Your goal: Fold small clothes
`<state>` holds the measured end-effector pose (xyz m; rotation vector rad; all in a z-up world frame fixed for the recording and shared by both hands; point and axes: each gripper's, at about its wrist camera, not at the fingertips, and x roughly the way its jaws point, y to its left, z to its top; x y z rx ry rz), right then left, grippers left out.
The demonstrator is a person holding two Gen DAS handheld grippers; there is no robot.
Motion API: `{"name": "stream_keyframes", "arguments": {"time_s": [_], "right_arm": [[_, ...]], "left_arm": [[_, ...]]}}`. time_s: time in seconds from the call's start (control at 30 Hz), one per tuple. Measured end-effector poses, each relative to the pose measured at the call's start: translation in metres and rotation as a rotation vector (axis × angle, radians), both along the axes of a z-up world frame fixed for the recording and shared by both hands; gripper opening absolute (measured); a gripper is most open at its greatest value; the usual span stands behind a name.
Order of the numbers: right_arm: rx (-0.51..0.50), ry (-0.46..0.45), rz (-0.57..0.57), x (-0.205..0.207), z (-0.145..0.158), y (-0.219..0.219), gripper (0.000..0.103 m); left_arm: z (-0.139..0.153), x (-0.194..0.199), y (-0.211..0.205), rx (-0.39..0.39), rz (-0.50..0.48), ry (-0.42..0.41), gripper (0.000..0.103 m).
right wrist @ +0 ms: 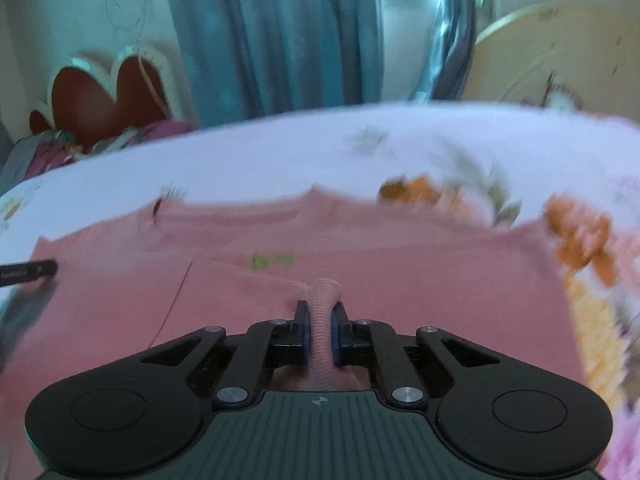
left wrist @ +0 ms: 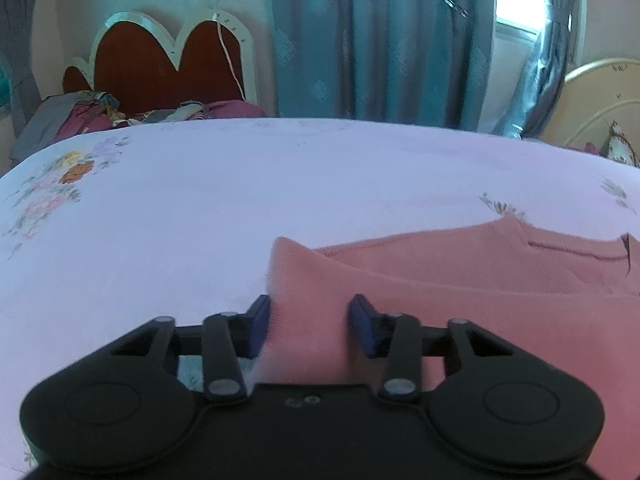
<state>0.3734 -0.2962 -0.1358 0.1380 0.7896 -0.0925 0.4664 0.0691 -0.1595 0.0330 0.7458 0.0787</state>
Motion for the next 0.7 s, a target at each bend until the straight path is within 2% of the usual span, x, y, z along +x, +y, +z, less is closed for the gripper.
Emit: {"name": "stream_keyframes", "arguments": {"time_s": [0.03,0.13,0.23,0.3,0.33,0.43,0.57,0.7], "right_arm": [[-0.01,-0.02,-0.009,-0.001,0.002,-0.002,0.009],[-0.003,0.089,-0.002,0.006,-0.021,-0.004,0.009],[0.013,0.084,-0.017,0.005,-0.019,-0.009,0.011],[0.019,0.059,-0.04,-0.001,-0.01,-0.013,0.024],[0.014,0.04,-0.048,-0.005,-0.005,-0.014,0.027],[0.037,0.003,-0.052,-0.022,0.01,-0.015,0.027],[0.041,-0.011,0.022,-0.037,0.022,0.005,0.026],[-0.005,0.036,0.103,-0.048,0.011,0.029,0.026]], "left_arm": [[-0.001,0.001,0.001,0.002,0.006,-0.001,0.039],[-0.006,0.002,0.0,0.033,0.003,-0.006,0.041],[-0.003,0.0,-0.004,0.071,-0.014,-0.002,0.041],[0.003,-0.004,-0.003,0.062,-0.014,-0.001,0.042],[0.007,-0.01,-0.002,0.056,-0.021,-0.008,0.043],[0.017,-0.031,-0.005,0.056,-0.054,-0.032,0.044],[0.021,-0.065,-0.015,0.035,-0.097,-0.037,0.055],[0.015,-0.094,-0.025,0.017,-0.139,-0.006,0.055]]}}
